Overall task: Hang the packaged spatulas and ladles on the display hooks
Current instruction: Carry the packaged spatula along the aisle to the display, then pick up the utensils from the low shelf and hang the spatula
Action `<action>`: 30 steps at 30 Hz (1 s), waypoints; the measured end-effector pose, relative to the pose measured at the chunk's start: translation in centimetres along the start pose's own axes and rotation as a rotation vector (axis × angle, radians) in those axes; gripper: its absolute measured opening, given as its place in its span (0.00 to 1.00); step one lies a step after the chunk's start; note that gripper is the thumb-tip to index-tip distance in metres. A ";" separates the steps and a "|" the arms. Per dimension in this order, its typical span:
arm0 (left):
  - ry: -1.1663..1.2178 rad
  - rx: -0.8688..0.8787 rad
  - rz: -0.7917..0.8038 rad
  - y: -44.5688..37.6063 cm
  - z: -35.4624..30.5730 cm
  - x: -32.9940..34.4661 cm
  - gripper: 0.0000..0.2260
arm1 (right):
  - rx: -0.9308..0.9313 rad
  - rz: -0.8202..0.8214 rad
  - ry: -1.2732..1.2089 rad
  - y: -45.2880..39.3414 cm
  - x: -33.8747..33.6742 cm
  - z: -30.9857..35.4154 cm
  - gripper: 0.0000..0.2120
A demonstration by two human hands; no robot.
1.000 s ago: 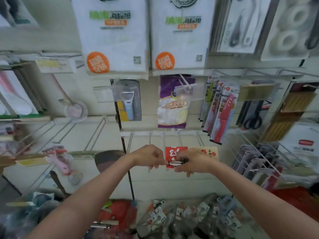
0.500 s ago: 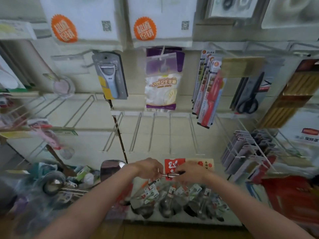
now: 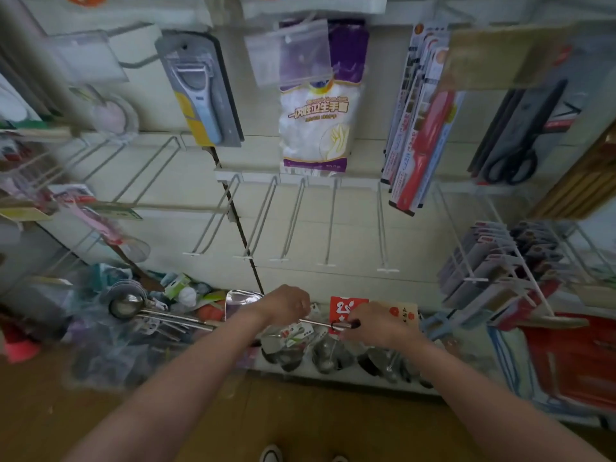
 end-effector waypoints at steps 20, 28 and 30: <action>0.115 -0.080 0.061 -2.8 4.5 5.5 0.11 | 0.088 0.029 -0.033 -3.7 5.4 -1.1 0.14; 0.092 -0.115 0.053 -6.1 9.2 11.4 0.15 | 0.136 0.023 -0.031 -6.6 11.1 -2.3 0.16; 0.089 -0.112 0.063 -7.2 10.4 13.2 0.16 | 0.146 0.001 -0.025 -7.9 12.9 -2.9 0.16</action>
Point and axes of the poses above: each hand's wrist, its own y-axis away from the middle knuckle, its own x-axis out of the palm, z = x × y, the point moved 2 cm from there along -y, towards the middle knuckle, and after that the axes turned 12 degrees about y, right-handed, at the moved point
